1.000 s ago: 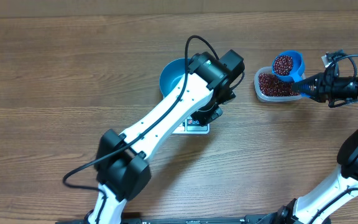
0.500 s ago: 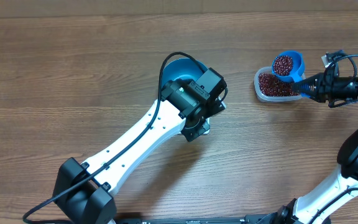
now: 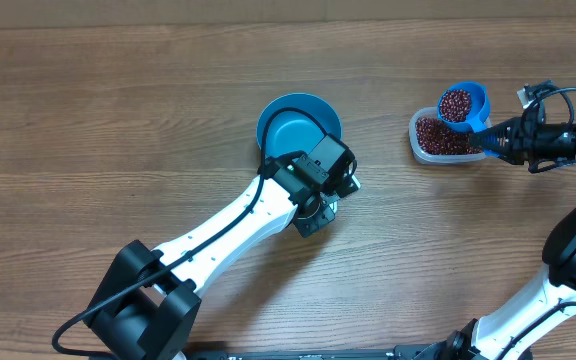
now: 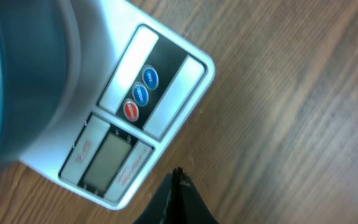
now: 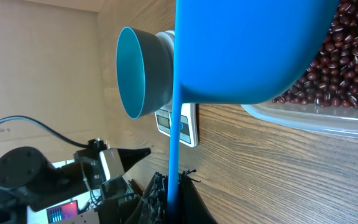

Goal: Scoop item into bowl and weigh 150g on scale

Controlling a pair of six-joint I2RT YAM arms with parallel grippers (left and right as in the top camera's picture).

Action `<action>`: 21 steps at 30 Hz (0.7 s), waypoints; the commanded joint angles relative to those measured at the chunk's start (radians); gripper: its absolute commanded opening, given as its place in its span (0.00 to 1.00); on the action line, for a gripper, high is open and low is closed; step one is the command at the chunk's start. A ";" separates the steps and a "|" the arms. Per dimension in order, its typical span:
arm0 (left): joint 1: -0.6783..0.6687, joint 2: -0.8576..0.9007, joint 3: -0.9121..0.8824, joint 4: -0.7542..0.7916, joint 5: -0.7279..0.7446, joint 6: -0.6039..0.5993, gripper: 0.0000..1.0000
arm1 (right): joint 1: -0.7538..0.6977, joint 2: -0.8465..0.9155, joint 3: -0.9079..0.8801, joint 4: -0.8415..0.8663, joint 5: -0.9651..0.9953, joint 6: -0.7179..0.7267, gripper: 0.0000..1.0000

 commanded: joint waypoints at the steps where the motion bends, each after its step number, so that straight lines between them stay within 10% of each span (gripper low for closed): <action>1: 0.013 -0.008 -0.058 0.072 0.010 0.014 0.04 | 0.000 -0.018 0.000 0.005 -0.019 -0.017 0.04; 21: 0.040 -0.004 -0.149 0.291 0.010 -0.025 0.04 | 0.000 -0.018 0.000 0.013 -0.017 -0.017 0.04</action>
